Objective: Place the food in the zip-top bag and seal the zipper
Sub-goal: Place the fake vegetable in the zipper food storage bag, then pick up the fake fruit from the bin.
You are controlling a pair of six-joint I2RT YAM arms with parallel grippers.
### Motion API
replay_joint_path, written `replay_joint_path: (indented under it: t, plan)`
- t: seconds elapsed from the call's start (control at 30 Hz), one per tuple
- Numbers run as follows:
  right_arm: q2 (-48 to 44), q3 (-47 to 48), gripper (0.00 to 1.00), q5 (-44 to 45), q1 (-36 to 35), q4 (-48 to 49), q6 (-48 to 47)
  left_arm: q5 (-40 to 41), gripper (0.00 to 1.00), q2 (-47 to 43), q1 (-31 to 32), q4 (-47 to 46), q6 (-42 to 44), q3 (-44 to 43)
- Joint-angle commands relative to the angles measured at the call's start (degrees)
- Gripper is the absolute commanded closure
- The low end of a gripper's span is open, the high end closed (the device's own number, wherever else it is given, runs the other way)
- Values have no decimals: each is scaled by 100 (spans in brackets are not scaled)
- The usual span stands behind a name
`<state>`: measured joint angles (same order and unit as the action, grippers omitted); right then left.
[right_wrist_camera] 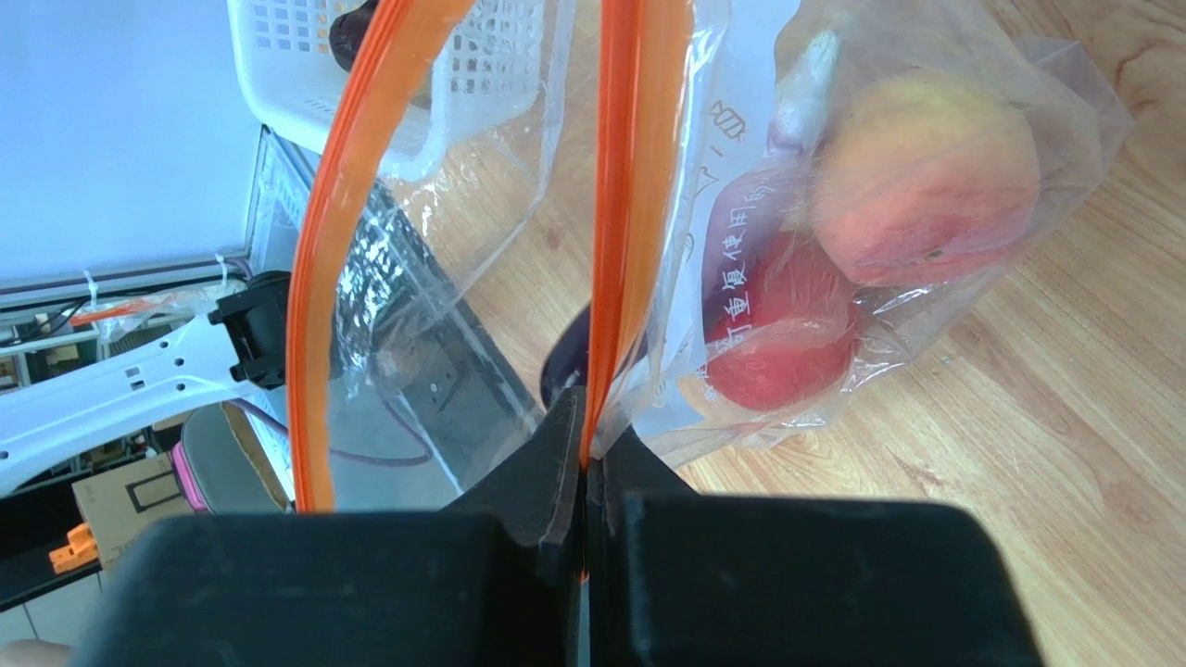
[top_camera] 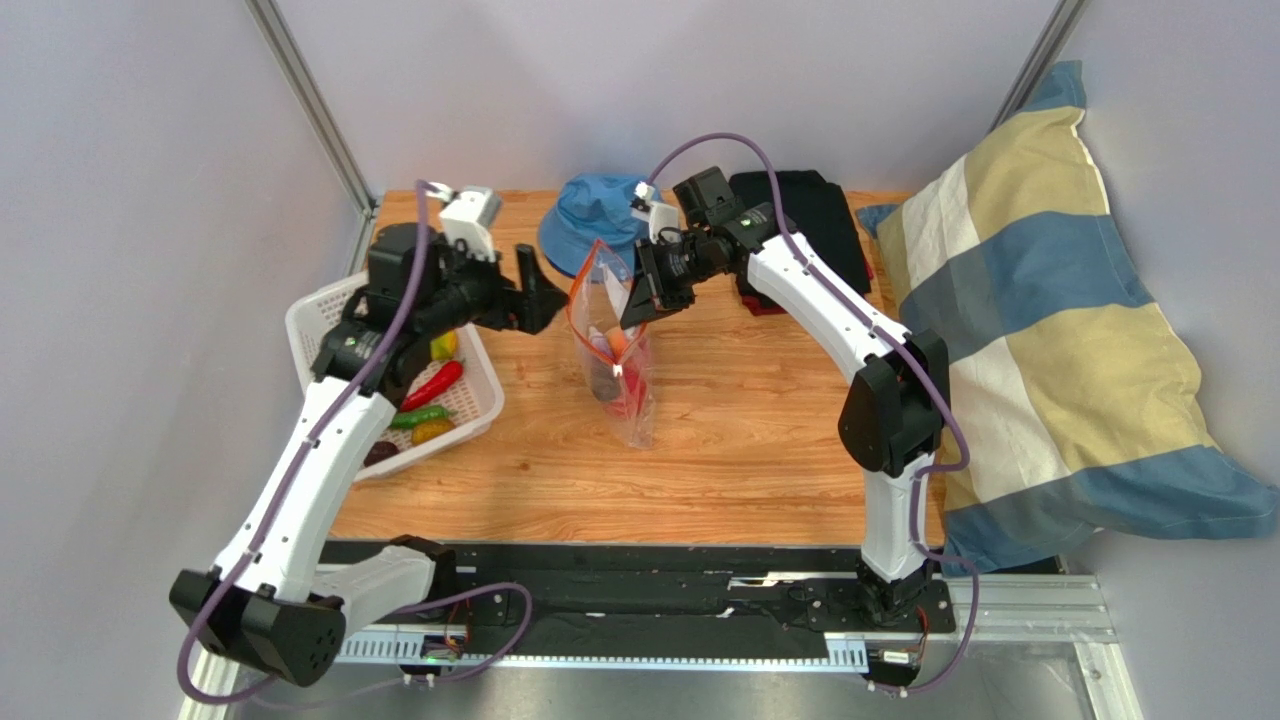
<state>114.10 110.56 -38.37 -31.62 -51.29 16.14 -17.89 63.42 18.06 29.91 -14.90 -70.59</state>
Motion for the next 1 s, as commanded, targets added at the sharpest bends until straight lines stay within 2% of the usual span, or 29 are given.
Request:
replay_joint_path:
  t: [0.0,0.07,0.1,0.2,0.3,0.43,0.63,0.97]
  plan:
    - [-371,53,100,67,24,84,-146,-433,1,-242,-1118,568,-399,-157]
    - [-363,44,100,75,33,75,-164,-636,1,-199,-1602,752,-505,-44]
    - [-363,44,100,75,24,75,-164,-663,1,-172,-2109,797,-523,9]
    - [-345,44,100,93,24,66,-164,-375,11,65,-2814,981,-418,194]
    - [-336,44,100,110,24,75,-182,-50,13,512,-3220,877,-312,335]
    - [-319,18,100,93,24,93,-181,338,15,1582,-3362,525,-23,54]
    - [-204,150,100,84,33,66,-199,638,18,2980,-3380,401,-110,-761]
    - [-231,202,100,189,50,40,-287,752,21,4345,-3380,516,-224,-1203]
